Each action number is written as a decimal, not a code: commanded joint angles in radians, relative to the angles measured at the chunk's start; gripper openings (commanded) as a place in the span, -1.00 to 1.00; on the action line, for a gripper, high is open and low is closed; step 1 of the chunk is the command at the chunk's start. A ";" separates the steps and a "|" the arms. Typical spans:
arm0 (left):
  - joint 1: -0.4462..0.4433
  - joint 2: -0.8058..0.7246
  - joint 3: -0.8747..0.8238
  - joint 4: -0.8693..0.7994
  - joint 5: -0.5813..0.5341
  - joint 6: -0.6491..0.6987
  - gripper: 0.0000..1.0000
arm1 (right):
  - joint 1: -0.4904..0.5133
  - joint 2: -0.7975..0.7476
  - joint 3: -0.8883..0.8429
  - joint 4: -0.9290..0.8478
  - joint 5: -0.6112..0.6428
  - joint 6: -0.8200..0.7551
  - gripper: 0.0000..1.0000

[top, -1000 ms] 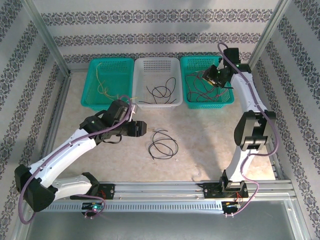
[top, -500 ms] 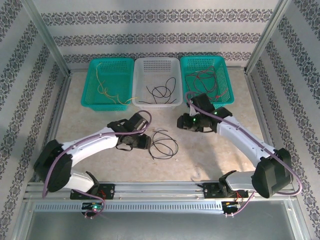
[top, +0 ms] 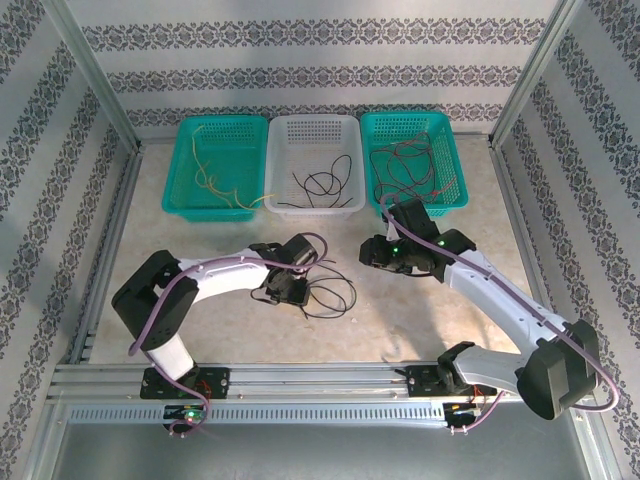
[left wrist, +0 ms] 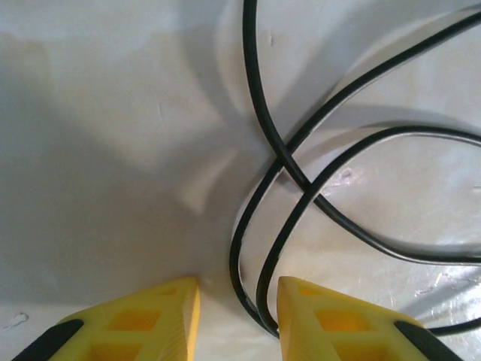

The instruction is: Untangle the cables

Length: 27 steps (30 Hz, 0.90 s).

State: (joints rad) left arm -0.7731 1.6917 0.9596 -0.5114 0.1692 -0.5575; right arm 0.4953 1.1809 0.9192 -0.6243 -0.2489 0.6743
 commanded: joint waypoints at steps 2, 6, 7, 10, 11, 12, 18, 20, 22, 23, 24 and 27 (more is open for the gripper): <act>-0.031 0.042 0.042 0.026 -0.022 0.025 -0.48 | 0.004 -0.016 -0.020 0.003 0.028 0.004 -0.24; -0.047 0.029 0.097 -0.043 -0.073 0.045 -0.80 | -0.004 -0.012 -0.003 0.004 0.021 -0.008 -0.24; -0.053 0.013 0.114 -0.063 -0.088 0.053 -0.85 | -0.007 -0.010 0.003 0.005 0.016 -0.012 -0.24; -0.063 -0.067 0.183 -0.135 -0.107 0.084 -0.91 | -0.006 -0.001 0.027 0.009 0.006 -0.027 -0.24; -0.063 -0.104 0.213 -0.160 -0.111 0.089 -0.93 | -0.008 0.000 0.039 0.012 0.001 -0.033 -0.24; -0.063 -0.143 0.245 -0.182 -0.118 0.099 -0.97 | -0.008 0.001 0.051 0.017 -0.010 -0.042 -0.24; -0.060 -0.307 0.450 -0.232 -0.097 0.184 -1.00 | -0.008 -0.012 0.147 0.075 -0.111 -0.100 -0.01; -0.060 -0.313 0.518 -0.259 -0.056 0.219 -1.00 | -0.011 -0.009 0.187 0.095 -0.158 -0.107 0.07; -0.060 -0.319 0.579 -0.281 -0.013 0.249 -1.00 | -0.010 -0.006 0.233 0.110 -0.194 -0.107 0.12; -0.060 -0.325 0.593 -0.284 0.000 0.260 -1.00 | -0.010 -0.004 0.250 0.114 -0.202 -0.105 0.14; -0.060 -0.336 0.602 -0.282 0.007 0.270 -1.00 | -0.009 -0.003 0.268 0.117 -0.208 -0.104 0.15; -0.050 -0.390 0.581 -0.236 0.010 0.281 -1.00 | -0.011 0.002 0.313 0.113 -0.216 -0.099 0.14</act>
State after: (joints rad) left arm -0.8246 1.3315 1.5520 -0.6998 0.1482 -0.3351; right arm 0.4931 1.1820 1.1889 -0.5312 -0.4183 0.5911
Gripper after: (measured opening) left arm 0.049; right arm 0.568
